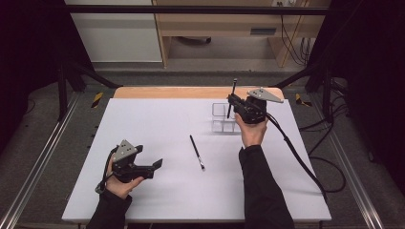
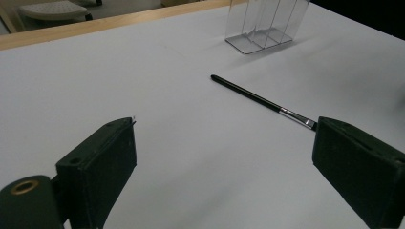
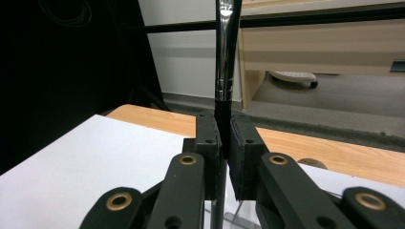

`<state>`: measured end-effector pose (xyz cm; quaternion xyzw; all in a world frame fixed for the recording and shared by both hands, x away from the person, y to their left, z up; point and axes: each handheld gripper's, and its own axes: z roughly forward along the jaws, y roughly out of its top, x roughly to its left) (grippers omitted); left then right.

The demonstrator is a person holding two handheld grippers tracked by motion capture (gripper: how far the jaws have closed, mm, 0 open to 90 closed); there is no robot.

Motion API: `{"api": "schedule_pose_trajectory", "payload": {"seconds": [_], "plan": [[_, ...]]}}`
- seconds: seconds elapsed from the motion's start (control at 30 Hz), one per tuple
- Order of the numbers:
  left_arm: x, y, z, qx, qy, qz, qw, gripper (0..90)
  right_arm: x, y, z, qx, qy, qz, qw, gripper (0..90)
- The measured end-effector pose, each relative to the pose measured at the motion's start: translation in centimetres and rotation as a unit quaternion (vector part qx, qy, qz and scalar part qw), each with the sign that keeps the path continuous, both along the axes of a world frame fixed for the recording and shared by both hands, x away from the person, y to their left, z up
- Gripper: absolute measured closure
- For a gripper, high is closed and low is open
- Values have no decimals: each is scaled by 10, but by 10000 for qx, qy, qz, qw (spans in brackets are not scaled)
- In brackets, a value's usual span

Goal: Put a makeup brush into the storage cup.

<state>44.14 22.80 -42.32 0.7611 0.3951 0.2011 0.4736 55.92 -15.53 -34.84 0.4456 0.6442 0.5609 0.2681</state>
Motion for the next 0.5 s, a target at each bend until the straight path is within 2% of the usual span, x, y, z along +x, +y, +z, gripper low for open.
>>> {"api": "schedule_pose_trajectory", "payload": {"seconds": [0.5], "plan": [[0, 0, 0, 1, 3, 6, 10000, 70, 20, -1, -4, 16, 60, -257, 9997, 841]]}}
